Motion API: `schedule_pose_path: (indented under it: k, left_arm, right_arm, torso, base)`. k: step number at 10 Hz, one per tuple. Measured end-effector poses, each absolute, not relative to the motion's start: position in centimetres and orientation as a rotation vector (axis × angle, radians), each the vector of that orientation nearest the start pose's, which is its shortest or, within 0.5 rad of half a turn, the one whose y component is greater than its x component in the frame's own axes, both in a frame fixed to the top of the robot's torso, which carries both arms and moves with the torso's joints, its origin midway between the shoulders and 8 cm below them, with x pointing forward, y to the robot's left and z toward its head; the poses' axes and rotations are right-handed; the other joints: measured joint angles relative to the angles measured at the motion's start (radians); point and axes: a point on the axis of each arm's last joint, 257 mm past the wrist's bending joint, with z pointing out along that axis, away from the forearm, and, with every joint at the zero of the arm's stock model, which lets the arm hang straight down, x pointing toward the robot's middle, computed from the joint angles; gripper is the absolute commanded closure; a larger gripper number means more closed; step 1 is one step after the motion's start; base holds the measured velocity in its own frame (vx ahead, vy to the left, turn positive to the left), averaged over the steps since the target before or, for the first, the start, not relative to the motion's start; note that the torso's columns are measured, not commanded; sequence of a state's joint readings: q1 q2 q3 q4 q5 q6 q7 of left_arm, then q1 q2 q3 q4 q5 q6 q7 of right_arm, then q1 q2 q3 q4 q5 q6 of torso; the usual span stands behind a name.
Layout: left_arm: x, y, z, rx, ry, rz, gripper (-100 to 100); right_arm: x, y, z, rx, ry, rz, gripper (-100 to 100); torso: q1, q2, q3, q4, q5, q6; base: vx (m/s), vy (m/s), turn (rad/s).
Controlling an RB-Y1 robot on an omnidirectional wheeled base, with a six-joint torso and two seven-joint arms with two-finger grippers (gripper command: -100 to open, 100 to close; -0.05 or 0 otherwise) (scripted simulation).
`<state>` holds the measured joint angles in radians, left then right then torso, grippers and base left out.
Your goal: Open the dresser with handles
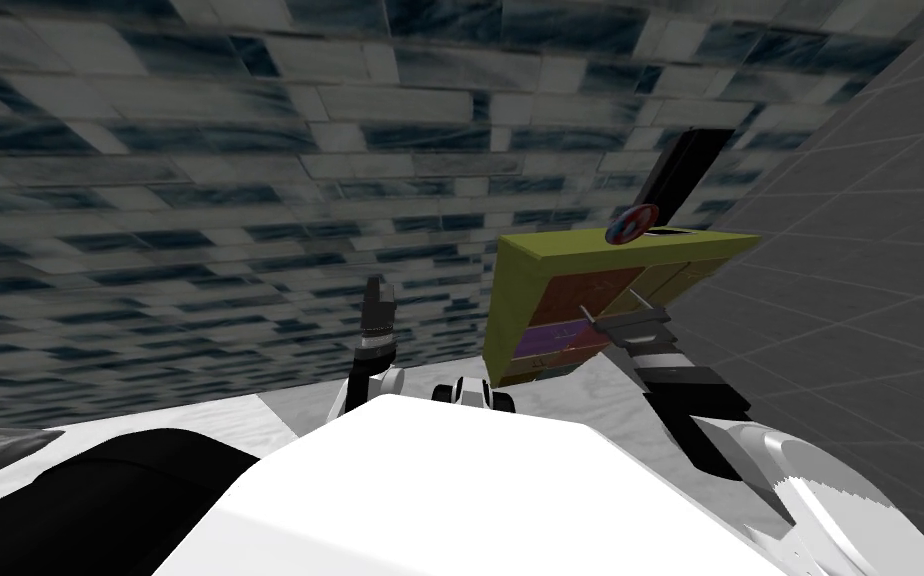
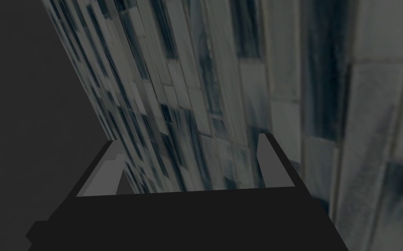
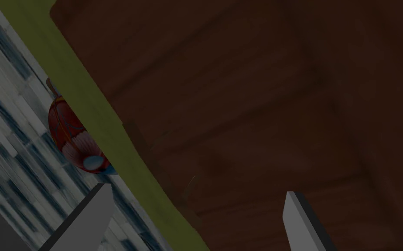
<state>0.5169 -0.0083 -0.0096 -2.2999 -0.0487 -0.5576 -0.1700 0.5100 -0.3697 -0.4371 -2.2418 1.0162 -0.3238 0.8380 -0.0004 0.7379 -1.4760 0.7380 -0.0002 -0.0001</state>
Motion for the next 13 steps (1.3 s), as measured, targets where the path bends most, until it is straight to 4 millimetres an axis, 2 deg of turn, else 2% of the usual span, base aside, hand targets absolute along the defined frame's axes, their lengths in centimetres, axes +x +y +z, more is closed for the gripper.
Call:
schedule_pose_path:
  k: [5, 8, 9, 10, 13]
  left_arm:
    - [33.0, 27.0, 3.8, -0.521, 0.627, -1.13, 0]
    - [33.0, 27.0, 3.8, -0.521, 0.628, -1.13, 0]
    - [33.0, 27.0, 3.8, -0.521, 0.628, -1.13, 0]
    - [33.0, 27.0, 3.8, -0.521, 0.627, -1.13, 0]
    - [33.0, 27.0, 3.8, -0.521, 0.627, -1.13, 0]
  right_arm:
    - [37.9, -39.2, -2.4, -0.842, 1.1, -0.945, -100]
    - [37.4, -39.7, -1.5, -0.85, 1.095, -0.95, -100]
    - [37.4, -39.7, -1.4, -0.85, 1.095, -0.948, 100]
    - [37.6, -39.6, -1.9, -0.843, 1.096, -0.949, 100]
    - [37.4, -39.6, -0.5, -0.839, 1.073, -0.964, 100]
  torso:
    - [0.0, 0.001, 0.0, 0.0, 0.0, 0.0]
    - [0.0, -0.006, -0.003, -0.002, 0.0, 0.0]
    - [0.0, -0.001, -0.001, 0.0, 0.0, 0.0]
    - [-0.001, 0.007, 0.005, 0.001, -0.001, 0.0]
    - [-0.001, 0.001, 0.003, -0.005, -0.006, -0.001]
  base:
    - [-0.005, 0.07, -0.026]
    - [0.084, 0.026, -0.026]
    - [-0.076, -0.005, 0.057]
    - [-0.034, -0.024, -0.007]
    - [-0.141, -0.058, -0.063]
